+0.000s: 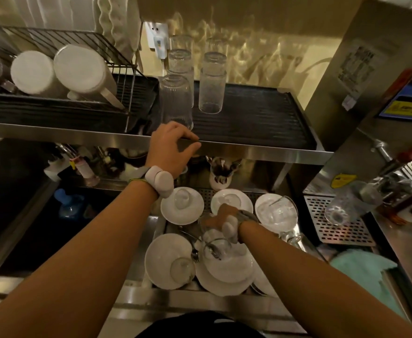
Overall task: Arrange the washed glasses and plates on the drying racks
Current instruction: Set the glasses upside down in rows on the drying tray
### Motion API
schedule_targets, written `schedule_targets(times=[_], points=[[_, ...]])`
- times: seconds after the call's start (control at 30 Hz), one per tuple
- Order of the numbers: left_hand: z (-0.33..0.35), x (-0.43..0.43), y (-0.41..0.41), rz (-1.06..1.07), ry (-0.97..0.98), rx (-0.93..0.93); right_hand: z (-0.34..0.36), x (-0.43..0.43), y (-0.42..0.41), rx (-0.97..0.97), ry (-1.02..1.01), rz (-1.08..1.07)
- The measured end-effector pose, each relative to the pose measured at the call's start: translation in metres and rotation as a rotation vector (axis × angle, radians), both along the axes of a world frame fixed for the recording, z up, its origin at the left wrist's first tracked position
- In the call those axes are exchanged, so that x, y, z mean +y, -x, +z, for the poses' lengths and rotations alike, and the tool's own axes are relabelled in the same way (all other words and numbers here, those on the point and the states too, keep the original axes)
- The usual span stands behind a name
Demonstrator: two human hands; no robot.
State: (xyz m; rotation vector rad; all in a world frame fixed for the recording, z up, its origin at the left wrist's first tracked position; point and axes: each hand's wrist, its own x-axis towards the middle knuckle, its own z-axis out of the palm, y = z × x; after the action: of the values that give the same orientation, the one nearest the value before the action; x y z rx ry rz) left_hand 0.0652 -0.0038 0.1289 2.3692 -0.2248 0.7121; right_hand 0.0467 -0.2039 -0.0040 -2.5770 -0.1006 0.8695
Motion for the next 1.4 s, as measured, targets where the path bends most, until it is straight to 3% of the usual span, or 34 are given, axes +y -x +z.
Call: schedule_targets(times=[0.27,0.6,0.8,0.93,1.13,1.23,1.4], points=[[-0.002,-0.003,-0.003,0.022,0.018,-0.001,-0.010,0.013,-0.001,0.061,0.169,0.250],[-0.005,-0.001,-0.005,0.027,0.005,0.010,-0.014,0.001,-0.007,0.027,0.124,0.179],[-0.005,-0.002,-0.005,0.035,-0.012,0.013,0.012,-0.009,-0.007,0.113,-0.203,-0.011],[-0.005,0.001,-0.004,0.022,-0.010,0.021,0.073,-0.019,-0.014,0.324,-0.418,0.096],[-0.002,0.001,-0.004,0.001,-0.006,0.042,0.176,-0.038,-0.034,0.419,-1.034,0.201],[-0.001,0.000,-0.004,0.011,-0.012,0.047,0.212,-0.040,-0.044,0.241,-1.235,0.165],[0.002,-0.001,-0.003,0.021,-0.005,0.042,0.233,-0.022,-0.067,-0.360,-1.128,-0.165]])
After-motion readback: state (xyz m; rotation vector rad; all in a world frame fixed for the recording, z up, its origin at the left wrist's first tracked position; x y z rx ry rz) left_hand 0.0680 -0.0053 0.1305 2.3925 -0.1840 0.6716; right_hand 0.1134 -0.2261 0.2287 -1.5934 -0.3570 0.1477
